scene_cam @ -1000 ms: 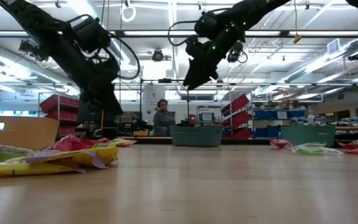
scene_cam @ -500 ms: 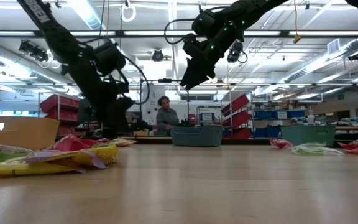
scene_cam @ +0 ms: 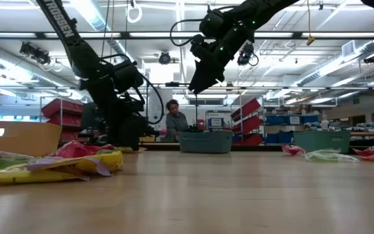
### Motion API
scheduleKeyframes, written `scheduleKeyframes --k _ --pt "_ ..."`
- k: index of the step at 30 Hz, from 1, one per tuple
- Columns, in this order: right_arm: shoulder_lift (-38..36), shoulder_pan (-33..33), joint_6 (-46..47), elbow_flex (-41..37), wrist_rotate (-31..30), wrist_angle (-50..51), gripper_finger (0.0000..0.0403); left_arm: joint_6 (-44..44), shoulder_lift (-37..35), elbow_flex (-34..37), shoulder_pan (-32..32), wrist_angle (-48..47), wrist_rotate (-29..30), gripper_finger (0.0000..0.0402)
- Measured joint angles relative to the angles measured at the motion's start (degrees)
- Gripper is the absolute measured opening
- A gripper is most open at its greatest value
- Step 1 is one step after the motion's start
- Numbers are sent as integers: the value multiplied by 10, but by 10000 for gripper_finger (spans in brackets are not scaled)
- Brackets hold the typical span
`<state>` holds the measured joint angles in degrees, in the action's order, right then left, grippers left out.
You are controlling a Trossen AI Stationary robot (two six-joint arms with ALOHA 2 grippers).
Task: Sort candy
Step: Put the yellow candy into the blue bin
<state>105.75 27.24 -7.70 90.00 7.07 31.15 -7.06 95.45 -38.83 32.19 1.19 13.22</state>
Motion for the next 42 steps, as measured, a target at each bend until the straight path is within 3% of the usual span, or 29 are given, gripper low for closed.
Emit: scheduleKeyframes --k 7,11,16,27,33,37,42 --pt "-6 -18 -16 -1 0 19 213 38 -34 5 -21 -20 -6 58" --pt "-16 -32 -26 0 0 40 213 41 -57 5 -33 -33 -26 13" --pt "-23 -60 -47 -4 3 60 213 43 -97 8 -54 -40 -76 13" --pt "-25 -164 -161 -52 10 68 213 52 -213 6 -90 -20 -331 16" --pt "-25 -229 -250 -71 -81 -13 204 34 -226 6 -91 2 -468 16" --pt "-25 -258 -294 -73 -132 -55 189 9 -227 6 -91 29 -508 16" --pt "-25 -275 -326 -73 -140 -91 157 -21 -227 6 -91 58 -552 16"
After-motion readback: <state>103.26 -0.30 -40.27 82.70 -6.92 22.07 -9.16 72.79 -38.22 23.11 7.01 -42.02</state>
